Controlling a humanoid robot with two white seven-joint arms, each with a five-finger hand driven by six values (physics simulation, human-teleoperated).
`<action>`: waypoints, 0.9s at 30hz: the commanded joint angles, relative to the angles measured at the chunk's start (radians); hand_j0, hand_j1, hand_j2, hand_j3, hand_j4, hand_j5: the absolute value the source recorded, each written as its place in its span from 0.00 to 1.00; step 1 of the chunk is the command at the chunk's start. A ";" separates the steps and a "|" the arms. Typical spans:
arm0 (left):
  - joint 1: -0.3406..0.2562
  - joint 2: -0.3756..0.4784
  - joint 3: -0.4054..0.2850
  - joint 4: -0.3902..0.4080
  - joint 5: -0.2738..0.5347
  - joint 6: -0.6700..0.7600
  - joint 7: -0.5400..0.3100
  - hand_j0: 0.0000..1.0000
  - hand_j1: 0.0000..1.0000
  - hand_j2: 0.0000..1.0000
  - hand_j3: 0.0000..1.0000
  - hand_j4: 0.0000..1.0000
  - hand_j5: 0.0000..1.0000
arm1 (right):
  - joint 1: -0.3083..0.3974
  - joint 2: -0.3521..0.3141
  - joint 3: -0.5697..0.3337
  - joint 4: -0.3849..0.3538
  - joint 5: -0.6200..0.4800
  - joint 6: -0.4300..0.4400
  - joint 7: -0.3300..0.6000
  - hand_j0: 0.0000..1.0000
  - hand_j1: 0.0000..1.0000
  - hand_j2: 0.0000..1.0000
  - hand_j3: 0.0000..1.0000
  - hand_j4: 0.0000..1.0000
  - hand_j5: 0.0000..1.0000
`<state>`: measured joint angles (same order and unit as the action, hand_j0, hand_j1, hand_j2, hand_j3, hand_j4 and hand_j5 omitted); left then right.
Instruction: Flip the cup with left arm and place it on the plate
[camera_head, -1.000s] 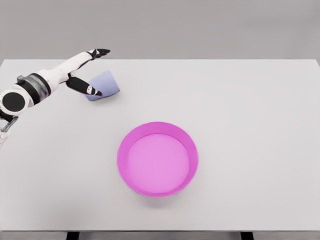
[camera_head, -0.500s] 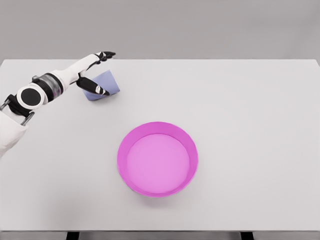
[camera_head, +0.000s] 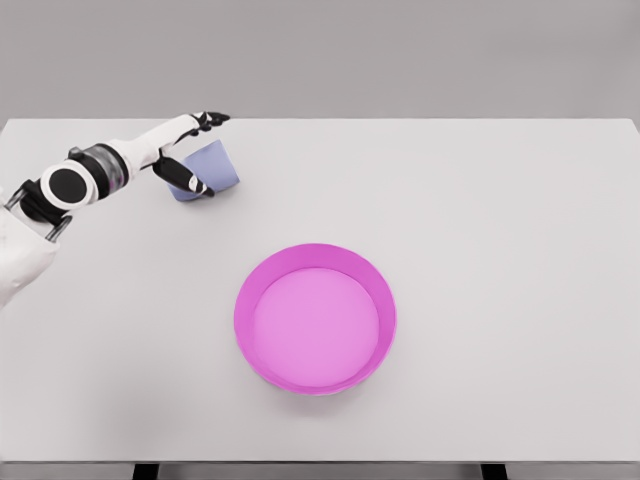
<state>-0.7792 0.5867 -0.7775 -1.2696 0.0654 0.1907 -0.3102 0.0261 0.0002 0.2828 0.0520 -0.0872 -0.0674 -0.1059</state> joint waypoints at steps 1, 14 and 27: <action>0.000 -0.008 0.000 0.024 -0.002 0.001 -0.007 1.00 1.00 1.00 1.00 1.00 1.00 | 0.000 0.000 0.001 0.000 0.000 0.000 0.000 1.00 1.00 1.00 1.00 1.00 1.00; -0.034 -0.068 -0.008 0.105 -0.006 0.003 -0.009 1.00 1.00 1.00 1.00 1.00 1.00 | 0.000 0.000 0.001 0.002 0.000 0.000 0.000 1.00 1.00 1.00 1.00 1.00 1.00; -0.043 -0.085 -0.008 0.141 -0.006 0.001 -0.009 1.00 1.00 1.00 1.00 1.00 1.00 | 0.000 0.000 0.001 0.000 0.000 0.000 0.000 1.00 1.00 1.00 1.00 1.00 1.00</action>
<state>-0.8222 0.5025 -0.7860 -1.1347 0.0591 0.1938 -0.3194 0.0276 0.0002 0.2829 0.0520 -0.0872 -0.0674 -0.1059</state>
